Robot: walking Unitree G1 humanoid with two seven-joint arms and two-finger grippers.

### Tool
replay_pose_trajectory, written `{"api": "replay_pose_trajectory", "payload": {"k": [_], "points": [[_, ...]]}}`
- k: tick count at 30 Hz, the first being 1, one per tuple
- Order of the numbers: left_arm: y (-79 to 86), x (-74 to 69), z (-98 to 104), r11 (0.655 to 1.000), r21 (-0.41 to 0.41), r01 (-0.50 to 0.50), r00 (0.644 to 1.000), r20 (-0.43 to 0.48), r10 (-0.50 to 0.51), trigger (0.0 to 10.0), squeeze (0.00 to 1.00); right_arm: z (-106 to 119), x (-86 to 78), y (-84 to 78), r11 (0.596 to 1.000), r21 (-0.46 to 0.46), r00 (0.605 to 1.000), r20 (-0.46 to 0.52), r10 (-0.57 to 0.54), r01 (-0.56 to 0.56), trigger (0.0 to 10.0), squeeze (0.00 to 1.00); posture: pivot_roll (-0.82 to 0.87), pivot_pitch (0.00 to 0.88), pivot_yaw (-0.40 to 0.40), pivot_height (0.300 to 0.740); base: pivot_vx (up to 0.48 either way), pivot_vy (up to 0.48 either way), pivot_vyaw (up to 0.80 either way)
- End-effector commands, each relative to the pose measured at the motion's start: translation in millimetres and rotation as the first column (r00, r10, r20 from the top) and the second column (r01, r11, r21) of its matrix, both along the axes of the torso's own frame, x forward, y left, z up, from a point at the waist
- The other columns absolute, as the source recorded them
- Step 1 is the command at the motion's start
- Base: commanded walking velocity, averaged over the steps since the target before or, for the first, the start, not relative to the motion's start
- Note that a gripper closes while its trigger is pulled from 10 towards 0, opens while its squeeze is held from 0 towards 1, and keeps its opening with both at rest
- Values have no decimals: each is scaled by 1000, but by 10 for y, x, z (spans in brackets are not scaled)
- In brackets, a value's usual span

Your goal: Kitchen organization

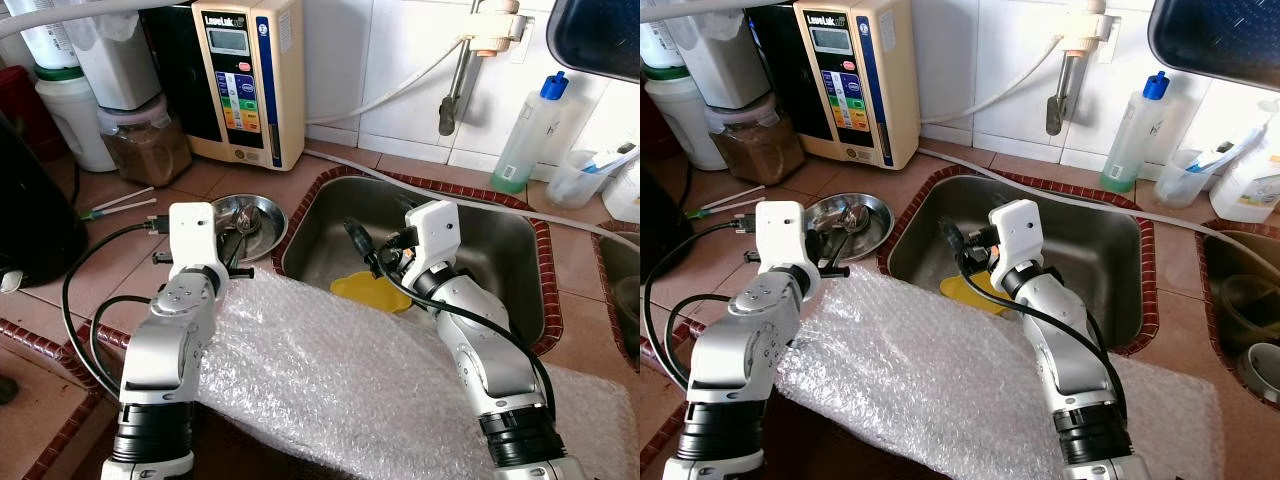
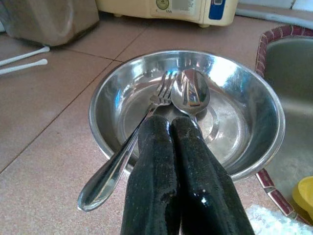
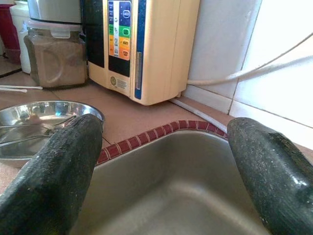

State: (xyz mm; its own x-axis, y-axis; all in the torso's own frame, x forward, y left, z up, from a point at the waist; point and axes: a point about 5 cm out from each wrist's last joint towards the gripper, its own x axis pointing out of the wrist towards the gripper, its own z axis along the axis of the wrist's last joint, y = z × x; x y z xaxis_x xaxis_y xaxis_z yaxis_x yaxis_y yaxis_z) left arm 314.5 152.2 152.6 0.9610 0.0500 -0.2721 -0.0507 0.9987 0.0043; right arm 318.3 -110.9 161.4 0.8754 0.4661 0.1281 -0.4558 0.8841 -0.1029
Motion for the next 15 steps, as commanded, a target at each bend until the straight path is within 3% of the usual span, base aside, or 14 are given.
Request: {"api": "replay_pose_trajectory", "payload": {"k": [1,2,8,15], "points": [[21,14,-9,1000,3,-14,1000,-13,14,10000,145,74,18,2,1000,7,1000,25,3,-3,10000,0,77,0,33,740,0,0,0],[26,21,8,1000,-11,-19,1000,-5,18,10000,1000,73,19,0,1000,6,1000,25,2,-2,10000,0,77,0,32,740,0,0,0],[62,17,91,999,-17,-42,995,91,44,10000,1000,61,18,18,1000,5,1000,22,5,-5,10000,0,82,0,30,740,0,0,0],[34,-47,6,1000,-9,-2,998,64,2,10000,1000,54,20,4,1000,2,1000,18,6,-6,10000,0,84,0,27,740,0,0,0]]}}
